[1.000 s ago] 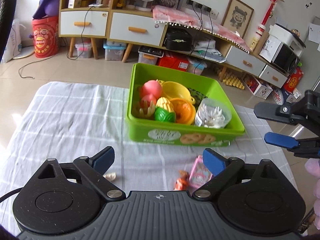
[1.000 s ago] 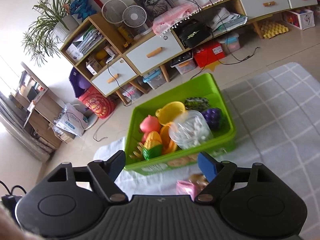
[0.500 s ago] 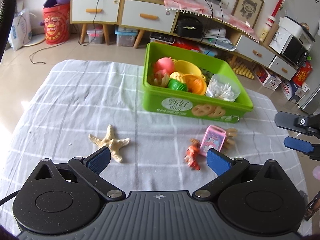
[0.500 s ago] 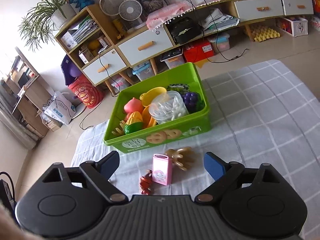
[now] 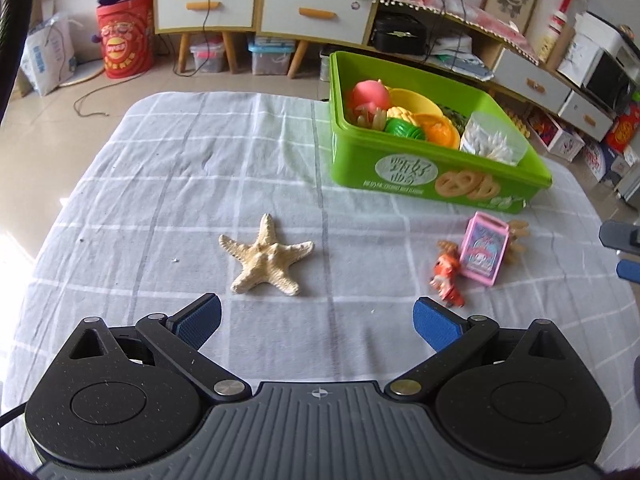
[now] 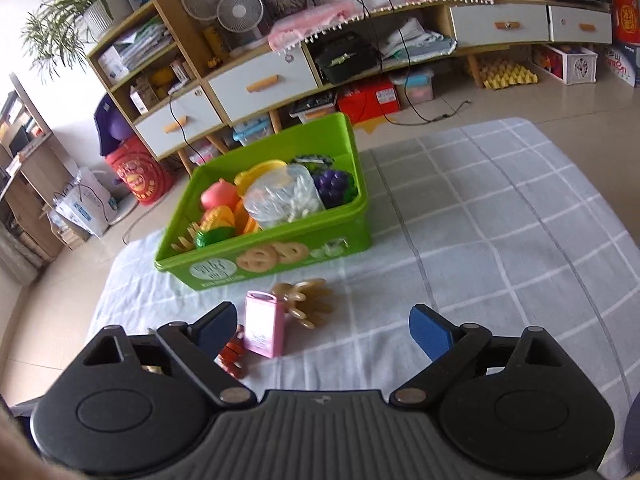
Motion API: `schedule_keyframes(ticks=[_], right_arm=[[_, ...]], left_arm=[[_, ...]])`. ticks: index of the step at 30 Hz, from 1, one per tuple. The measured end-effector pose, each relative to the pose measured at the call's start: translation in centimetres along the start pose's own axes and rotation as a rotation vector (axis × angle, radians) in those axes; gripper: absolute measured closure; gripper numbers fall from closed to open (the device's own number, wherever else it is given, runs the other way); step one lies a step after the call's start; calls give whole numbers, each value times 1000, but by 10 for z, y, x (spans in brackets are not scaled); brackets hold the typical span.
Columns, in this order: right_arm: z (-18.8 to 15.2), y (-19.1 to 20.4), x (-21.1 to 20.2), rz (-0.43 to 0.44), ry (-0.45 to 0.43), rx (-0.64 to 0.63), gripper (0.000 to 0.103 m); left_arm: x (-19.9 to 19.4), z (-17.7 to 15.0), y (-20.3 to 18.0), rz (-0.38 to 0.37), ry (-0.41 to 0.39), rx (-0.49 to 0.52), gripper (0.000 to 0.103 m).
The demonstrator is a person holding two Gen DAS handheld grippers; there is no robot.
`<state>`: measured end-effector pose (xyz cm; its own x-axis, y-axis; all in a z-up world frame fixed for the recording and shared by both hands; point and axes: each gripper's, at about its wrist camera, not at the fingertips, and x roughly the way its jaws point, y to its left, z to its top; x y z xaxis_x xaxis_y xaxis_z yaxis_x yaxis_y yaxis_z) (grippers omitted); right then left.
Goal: Organize rigid objects
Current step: 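Move the left tool toward the starfish while the right tool approaches the pink box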
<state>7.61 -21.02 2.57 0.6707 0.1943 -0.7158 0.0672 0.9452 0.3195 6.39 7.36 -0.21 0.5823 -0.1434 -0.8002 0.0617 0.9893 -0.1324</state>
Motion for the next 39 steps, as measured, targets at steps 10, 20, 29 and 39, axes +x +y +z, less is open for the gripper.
schedule_keyframes(ticks=[10,20,29,39], right_arm=[[-5,-5,17,-20,61,-2,31],[-13,-3,42,-28,142,41,31],[-20,4,69,-11,204,95,31],[-18,17,83,-20,171,113,46]], left_arm=[[10,-10,14,20,-63,85,2],[33,-17,19,36,-77,138,2],[43,-15,18,66,-100,147,4],[46,-6,16,72,-116,117,21]])
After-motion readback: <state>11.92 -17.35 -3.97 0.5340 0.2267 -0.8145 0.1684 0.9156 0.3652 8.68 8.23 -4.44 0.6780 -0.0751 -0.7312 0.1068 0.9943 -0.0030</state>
